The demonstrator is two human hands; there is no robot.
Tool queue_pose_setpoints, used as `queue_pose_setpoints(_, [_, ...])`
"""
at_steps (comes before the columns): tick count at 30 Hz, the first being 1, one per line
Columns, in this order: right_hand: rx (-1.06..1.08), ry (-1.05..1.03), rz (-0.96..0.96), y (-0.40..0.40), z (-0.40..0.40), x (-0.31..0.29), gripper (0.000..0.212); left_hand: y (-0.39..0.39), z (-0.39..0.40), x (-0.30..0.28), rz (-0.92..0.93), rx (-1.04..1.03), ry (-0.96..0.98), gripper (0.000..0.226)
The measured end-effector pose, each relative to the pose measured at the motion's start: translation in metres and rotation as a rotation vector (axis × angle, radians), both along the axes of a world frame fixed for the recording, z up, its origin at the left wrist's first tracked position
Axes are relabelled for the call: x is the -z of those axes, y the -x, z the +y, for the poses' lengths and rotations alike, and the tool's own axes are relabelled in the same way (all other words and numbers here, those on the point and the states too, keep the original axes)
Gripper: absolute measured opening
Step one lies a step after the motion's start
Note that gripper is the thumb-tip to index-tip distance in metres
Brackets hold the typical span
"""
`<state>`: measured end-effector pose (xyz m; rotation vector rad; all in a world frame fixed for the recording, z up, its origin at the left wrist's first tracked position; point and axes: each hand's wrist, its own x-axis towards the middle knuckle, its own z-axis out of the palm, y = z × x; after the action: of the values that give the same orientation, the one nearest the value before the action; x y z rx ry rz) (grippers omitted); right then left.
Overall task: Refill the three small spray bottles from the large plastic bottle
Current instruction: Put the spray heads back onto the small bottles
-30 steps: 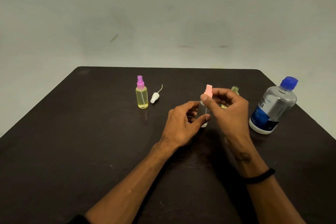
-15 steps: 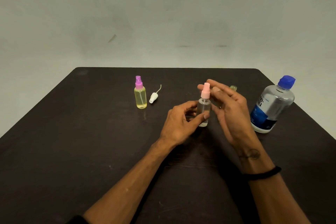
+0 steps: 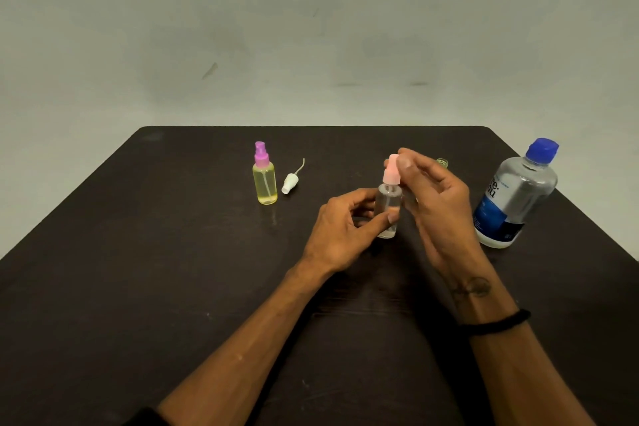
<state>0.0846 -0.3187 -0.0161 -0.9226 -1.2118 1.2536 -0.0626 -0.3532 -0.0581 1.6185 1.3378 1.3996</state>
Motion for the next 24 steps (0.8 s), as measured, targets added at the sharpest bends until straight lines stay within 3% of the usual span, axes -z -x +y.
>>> queue_pose_setpoints(6, [-0.178, 0.115, 0.111, -0.0041, -0.0006, -0.0064, 0.034, 0.0002, 0.0012, 0.0017, -0.031, 0.047, 0.024, 0.03])
queue_pose_setpoints(14, [-0.122, 0.084, 0.094, -0.0056, 0.0016, -0.0008, 0.026, 0.0023, 0.0052, 0.0054, -0.106, 0.077, 0.042, 0.033])
queue_pose_setpoints(20, [-0.072, 0.037, 0.054, -0.0053, 0.0003, 0.0001, 0.047, 0.0024, 0.0046, 0.0048, -0.125, 0.089, 0.042, 0.031])
queue_pose_setpoints(24, [-0.084, 0.072, 0.097, -0.0032, 0.0001, -0.0008, 0.049, 0.0016, 0.0038, 0.0034, -0.116, 0.102, 0.048, 0.032])
